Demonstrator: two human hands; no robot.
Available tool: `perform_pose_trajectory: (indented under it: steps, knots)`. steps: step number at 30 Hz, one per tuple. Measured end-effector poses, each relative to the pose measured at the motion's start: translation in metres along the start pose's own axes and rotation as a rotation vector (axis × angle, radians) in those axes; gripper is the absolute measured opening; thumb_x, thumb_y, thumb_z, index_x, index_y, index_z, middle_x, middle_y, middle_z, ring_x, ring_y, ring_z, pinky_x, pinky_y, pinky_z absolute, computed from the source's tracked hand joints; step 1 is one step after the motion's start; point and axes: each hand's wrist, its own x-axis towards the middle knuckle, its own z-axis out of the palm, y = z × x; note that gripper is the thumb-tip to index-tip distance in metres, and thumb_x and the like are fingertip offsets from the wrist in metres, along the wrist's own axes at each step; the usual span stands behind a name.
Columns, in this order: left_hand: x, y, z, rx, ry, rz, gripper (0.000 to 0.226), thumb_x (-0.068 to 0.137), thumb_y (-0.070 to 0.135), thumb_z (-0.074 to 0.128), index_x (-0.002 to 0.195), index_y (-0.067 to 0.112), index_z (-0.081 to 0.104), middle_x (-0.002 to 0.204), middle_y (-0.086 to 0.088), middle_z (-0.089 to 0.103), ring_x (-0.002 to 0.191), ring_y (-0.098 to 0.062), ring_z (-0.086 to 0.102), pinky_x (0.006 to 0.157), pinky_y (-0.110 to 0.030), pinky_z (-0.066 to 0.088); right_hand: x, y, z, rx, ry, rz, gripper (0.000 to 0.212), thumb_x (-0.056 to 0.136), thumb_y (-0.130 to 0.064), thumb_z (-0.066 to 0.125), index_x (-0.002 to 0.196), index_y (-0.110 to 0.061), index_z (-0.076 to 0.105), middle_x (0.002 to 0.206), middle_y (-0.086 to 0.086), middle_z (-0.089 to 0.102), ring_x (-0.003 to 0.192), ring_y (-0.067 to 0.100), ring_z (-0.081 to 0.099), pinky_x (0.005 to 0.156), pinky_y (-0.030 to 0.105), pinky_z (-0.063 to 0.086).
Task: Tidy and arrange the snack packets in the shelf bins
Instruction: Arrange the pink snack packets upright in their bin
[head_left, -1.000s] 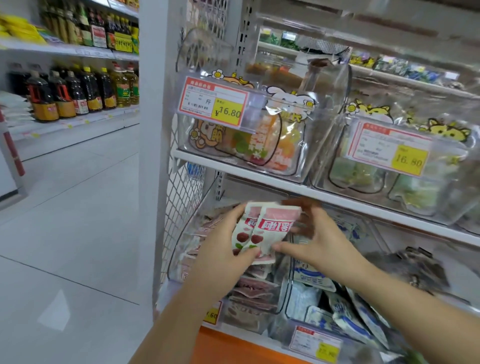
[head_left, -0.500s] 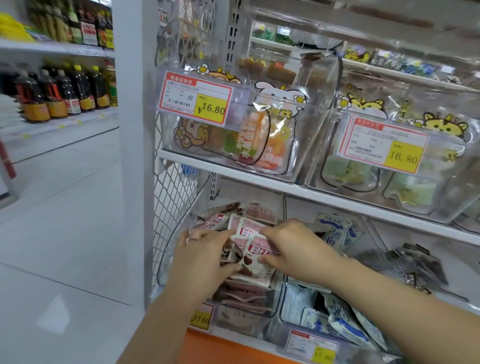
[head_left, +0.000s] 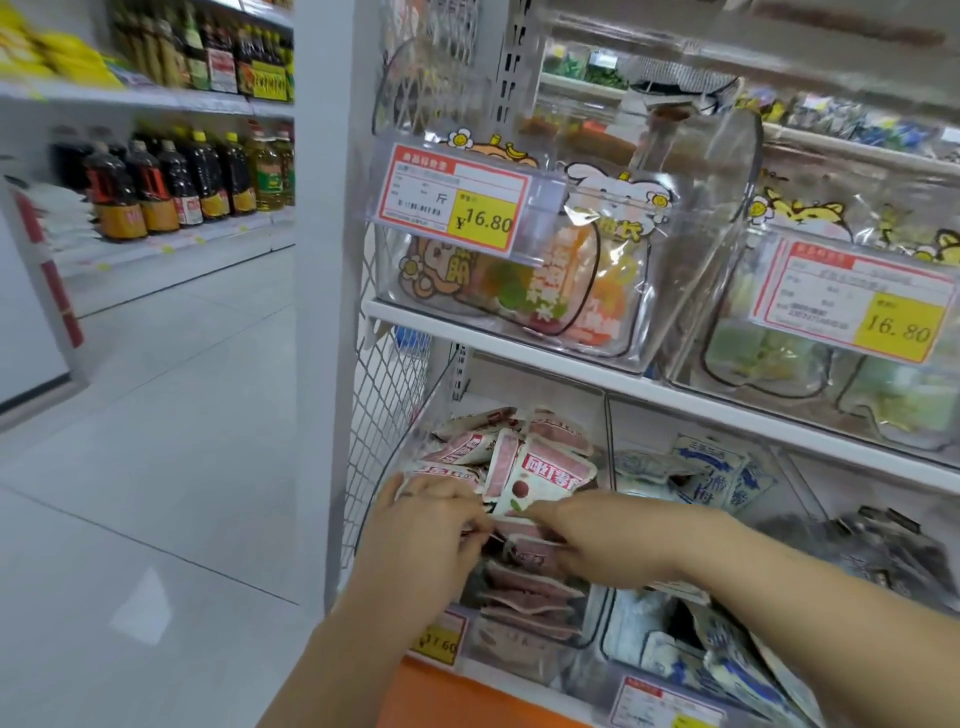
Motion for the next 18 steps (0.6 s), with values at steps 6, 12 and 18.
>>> perform_pose_trajectory:
  steps: [6, 12, 18]
  knots:
    - [0.005, 0.003, 0.001, -0.075, 0.06, -0.051, 0.017, 0.091, 0.02, 0.051, 0.089, 0.027, 0.066, 0.089, 0.014, 0.062, 0.085, -0.004, 0.054, 0.084, -0.021, 0.045, 0.015, 0.005, 0.012, -0.085, 0.1, 0.104, 0.027, 0.094, -0.017, 0.046, 0.121, -0.015, 0.048, 0.104, 0.014, 0.062, 0.096, 0.031, 0.056, 0.067, 0.033, 0.037]
    - [0.007, 0.003, -0.005, -0.173, 0.24, -0.234, 0.016, 0.099, 0.025, 0.043, 0.089, 0.024, 0.056, 0.071, 0.008, 0.06, 0.059, 0.0, 0.052, 0.047, -0.012, 0.031, 0.017, 0.012, 0.004, -0.081, 0.13, 0.174, 0.028, 0.088, -0.036, 0.061, 0.102, -0.011, 0.058, 0.1, 0.008, 0.065, 0.091, 0.027, 0.061, 0.078, 0.038, 0.052]
    - [0.005, 0.002, -0.005, -0.22, 0.319, -0.281, 0.015, 0.098, 0.019, 0.043, 0.086, 0.025, 0.051, 0.062, 0.006, 0.058, 0.054, -0.004, 0.052, 0.044, -0.016, 0.032, 0.008, 0.002, 0.01, -0.034, 0.133, 0.069, 0.046, 0.091, -0.014, 0.051, 0.134, -0.017, 0.036, 0.107, 0.012, 0.062, 0.095, 0.031, 0.058, 0.078, 0.04, 0.05]
